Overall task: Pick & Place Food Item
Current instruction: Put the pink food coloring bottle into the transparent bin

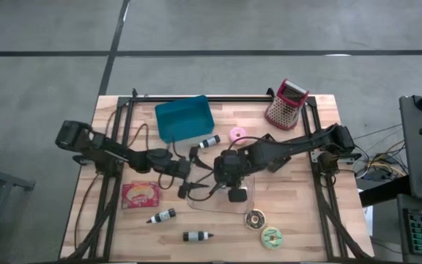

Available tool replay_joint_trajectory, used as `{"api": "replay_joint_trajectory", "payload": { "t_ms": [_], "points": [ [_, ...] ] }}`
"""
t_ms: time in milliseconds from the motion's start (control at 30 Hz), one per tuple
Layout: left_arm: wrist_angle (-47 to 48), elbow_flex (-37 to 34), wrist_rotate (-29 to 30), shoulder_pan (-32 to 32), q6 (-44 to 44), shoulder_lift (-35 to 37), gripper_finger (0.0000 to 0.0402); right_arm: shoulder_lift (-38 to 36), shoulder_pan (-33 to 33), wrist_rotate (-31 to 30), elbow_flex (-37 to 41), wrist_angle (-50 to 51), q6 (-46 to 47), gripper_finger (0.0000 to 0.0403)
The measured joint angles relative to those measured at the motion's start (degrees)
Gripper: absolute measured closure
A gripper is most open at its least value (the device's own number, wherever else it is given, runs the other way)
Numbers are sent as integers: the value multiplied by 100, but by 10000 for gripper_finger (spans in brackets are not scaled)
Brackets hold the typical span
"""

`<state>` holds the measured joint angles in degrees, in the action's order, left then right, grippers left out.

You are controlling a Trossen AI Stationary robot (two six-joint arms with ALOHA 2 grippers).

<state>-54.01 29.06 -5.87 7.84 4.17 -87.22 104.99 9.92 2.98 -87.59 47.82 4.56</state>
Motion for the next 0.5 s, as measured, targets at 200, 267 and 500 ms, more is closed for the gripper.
{"api": "replay_joint_trajectory", "payload": {
  "t_ms": [200,267,500],
  "points": [
    [-6,-580,251,0,8,880,102,13,-1,-18,5,83,59,384],
    [-1,-696,253,0,6,1083,103,13,-2,-17,7,88,66,384],
    [-15,-881,426,0,12,1266,105,68,-4,-32,42,60,103,385]
  ]
}}
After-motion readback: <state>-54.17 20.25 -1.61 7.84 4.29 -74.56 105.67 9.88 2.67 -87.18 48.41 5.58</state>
